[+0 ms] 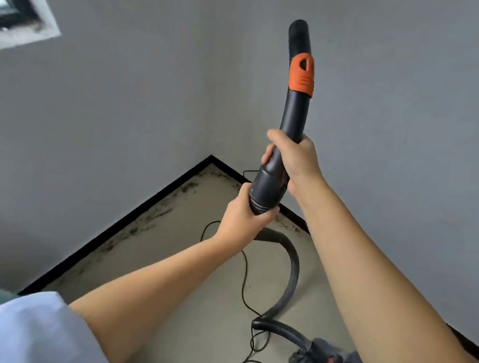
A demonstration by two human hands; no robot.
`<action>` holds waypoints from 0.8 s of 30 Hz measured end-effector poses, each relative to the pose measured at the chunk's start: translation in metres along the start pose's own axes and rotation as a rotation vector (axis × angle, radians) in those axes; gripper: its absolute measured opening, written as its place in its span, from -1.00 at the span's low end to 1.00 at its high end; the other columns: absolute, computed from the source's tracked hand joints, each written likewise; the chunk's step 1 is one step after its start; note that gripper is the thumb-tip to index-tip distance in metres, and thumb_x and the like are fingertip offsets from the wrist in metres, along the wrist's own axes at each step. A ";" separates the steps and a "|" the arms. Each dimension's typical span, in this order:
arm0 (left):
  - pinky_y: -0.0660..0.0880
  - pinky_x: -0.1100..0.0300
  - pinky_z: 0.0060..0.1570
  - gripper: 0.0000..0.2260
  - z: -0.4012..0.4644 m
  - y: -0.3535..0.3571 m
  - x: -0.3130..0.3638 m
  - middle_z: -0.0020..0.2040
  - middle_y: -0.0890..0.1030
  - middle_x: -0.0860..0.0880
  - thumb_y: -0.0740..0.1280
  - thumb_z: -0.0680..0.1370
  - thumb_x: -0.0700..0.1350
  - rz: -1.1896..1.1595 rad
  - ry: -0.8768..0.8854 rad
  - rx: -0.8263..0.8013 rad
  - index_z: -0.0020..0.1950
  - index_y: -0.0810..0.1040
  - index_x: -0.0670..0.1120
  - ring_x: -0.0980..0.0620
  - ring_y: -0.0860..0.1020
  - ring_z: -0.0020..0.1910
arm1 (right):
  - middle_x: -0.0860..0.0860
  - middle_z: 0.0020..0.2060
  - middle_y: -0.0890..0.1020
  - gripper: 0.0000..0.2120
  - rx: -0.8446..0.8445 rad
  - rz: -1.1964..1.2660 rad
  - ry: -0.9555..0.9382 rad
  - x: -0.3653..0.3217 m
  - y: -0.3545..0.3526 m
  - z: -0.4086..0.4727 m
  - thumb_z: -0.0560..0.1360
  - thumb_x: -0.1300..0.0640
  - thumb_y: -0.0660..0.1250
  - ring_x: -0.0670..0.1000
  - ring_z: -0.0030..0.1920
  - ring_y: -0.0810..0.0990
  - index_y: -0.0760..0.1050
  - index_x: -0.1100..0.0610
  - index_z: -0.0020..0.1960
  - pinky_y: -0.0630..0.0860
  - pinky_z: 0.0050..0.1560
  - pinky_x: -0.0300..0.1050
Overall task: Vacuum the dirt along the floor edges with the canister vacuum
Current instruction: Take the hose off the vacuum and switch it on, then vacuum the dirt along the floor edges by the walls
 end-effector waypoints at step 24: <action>0.32 0.24 -0.32 -0.82 0.057 -0.166 -0.174 -0.32 0.46 0.07 0.36 0.46 -0.18 -0.317 -0.686 0.544 -0.23 0.36 -0.02 0.06 0.42 -0.28 | 0.07 -0.43 0.44 -0.88 -0.674 -0.311 0.514 0.155 0.303 0.113 0.48 0.24 0.28 0.00 -0.49 0.41 0.33 0.18 -0.16 0.43 -0.42 -0.19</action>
Point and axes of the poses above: each hand's wrist, its own z-axis towards the middle knuckle, its own y-axis out of the palm, x = y × z, the point moved 2 cm from there along z, towards the middle knuckle
